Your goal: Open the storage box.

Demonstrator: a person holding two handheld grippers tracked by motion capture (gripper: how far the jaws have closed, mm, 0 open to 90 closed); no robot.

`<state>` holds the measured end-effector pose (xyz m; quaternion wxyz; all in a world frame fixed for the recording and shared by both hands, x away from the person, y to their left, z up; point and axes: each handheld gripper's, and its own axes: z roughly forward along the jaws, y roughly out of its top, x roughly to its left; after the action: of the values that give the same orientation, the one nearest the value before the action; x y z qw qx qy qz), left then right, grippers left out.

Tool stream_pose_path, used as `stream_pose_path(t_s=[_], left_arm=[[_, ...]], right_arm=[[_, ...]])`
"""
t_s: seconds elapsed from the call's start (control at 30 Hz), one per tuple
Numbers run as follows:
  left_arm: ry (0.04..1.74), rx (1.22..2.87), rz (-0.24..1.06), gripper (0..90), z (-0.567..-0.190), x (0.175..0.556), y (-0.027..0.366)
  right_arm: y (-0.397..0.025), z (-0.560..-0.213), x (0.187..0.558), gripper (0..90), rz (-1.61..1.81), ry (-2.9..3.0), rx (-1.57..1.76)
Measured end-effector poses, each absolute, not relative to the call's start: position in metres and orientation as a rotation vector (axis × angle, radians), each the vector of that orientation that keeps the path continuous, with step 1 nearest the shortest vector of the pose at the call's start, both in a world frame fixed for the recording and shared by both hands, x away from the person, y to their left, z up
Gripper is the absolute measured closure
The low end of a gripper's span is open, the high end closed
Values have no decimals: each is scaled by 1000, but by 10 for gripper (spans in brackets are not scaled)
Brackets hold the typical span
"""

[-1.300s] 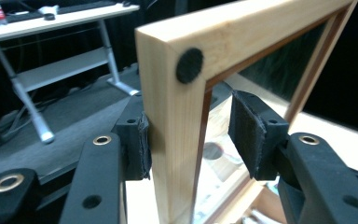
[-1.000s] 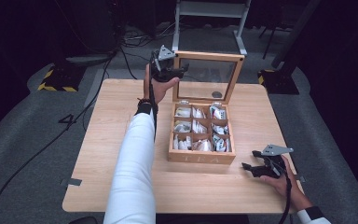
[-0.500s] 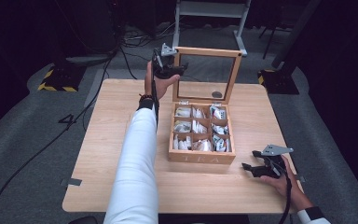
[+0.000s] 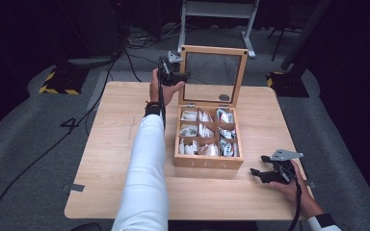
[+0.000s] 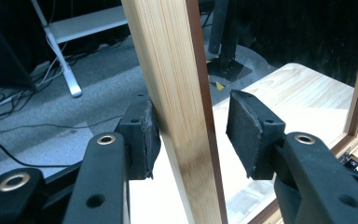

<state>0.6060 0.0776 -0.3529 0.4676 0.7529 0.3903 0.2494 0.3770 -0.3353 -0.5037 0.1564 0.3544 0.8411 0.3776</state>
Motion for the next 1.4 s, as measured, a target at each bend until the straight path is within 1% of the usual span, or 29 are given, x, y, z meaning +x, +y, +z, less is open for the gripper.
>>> stream_pose_path(t_s=[0.07, 0.2, 0.23, 0.27, 0.37, 0.43, 0.57, 0.67, 0.73, 0.87, 0.97, 1.03, 1.1, 1.13, 1.17, 1.23, 1.3, 1.4], left_arm=[[966, 1856, 609, 510, -359, 606, 76], [965, 1888, 589, 512, -367, 605, 77], [959, 1899, 540, 512, -375, 605, 79], [958, 1913, 526, 512, -378, 605, 80], [962, 1921, 521, 509, -384, 604, 79], [974, 1913, 496, 508, -390, 601, 79], [979, 1967, 477, 524, -399, 599, 80], [987, 1971, 469, 521, -404, 597, 80], [990, 1944, 430, 488, -406, 594, 82], [983, 1967, 419, 464, -408, 590, 85], [1003, 1960, 411, 386, -411, 584, 93], [1004, 1960, 420, 370, -410, 580, 96], [1008, 1952, 425, 332, -407, 575, 101], [1017, 1984, 455, 267, -403, 569, 105], [1017, 1984, 455, 250, -403, 569, 105], [998, 2033, 504, 243, -398, 560, 110], [966, 2053, 517, 215, -392, 546, 119], [954, 2041, 509, 205, -389, 536, 126]], right_arm=[[-335, -504, 377, 233, 1082, 2409, 1014], [-335, -504, 377, 232, 1081, 2410, 1012], [-335, -504, 377, 232, 1080, 2410, 1011], [-335, -504, 377, 232, 1080, 2410, 1010], [-335, -504, 377, 232, 1080, 2409, 1009], [-335, -504, 377, 232, 1080, 2409, 1010], [-335, -504, 377, 231, 1079, 2410, 1011], [-335, -504, 377, 231, 1079, 2410, 1010], [-335, -504, 377, 229, 1077, 2413, 1005], [-336, -504, 377, 228, 1077, 2414, 1003], [-336, -504, 377, 228, 1078, 2416, 1000], [-336, -504, 378, 228, 1078, 2417, 999], [-336, -504, 378, 228, 1079, 2418, 998], [-336, -504, 378, 228, 1079, 2419, 997], [-336, -504, 378, 228, 1079, 2419, 997], [-336, -504, 378, 228, 1080, 2421, 992], [-337, -504, 378, 228, 1081, 2424, 988], [-337, -504, 378, 228, 1081, 2424, 989]])
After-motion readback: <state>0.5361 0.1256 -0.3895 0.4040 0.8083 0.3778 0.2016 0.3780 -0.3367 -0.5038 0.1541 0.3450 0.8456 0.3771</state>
